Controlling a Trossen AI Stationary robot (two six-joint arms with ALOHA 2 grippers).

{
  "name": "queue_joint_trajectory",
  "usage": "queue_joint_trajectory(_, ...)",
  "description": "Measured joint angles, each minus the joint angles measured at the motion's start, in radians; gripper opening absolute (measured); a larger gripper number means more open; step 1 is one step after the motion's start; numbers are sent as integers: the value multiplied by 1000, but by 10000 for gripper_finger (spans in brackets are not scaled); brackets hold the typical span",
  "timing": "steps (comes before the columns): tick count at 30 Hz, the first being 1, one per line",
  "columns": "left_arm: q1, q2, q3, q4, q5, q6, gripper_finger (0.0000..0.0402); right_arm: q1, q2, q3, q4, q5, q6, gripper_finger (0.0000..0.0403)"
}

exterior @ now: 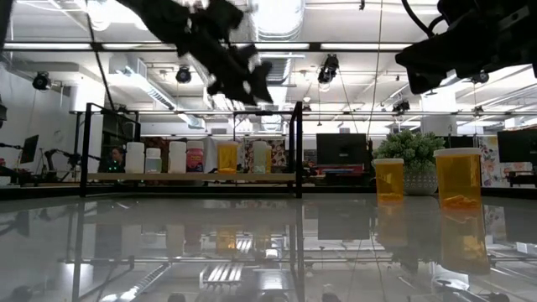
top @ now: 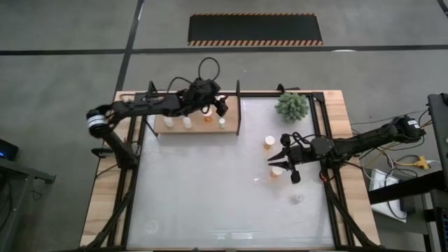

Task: Pick and place medicine bottles onto shelf by color
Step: Put the top orange pill bottle on the shelf

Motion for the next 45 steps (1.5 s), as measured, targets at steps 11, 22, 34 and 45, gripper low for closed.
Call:
queue_joint_trajectory(11,-306,-266,-95,0,41,-26,256,0,3,0,0,0,21,59)
queue_joint_trajectory(22,-582,-283,-275,261,35,-28,256,3,31,0,-3,0,144,74)
queue_joint_trajectory(34,-772,-281,-435,543,25,-27,256,35,123,104,-96,27,75,231)
queue_joint_trajectory(45,-776,-281,-458,556,24,-4,256,34,255,335,-618,187,55,254)
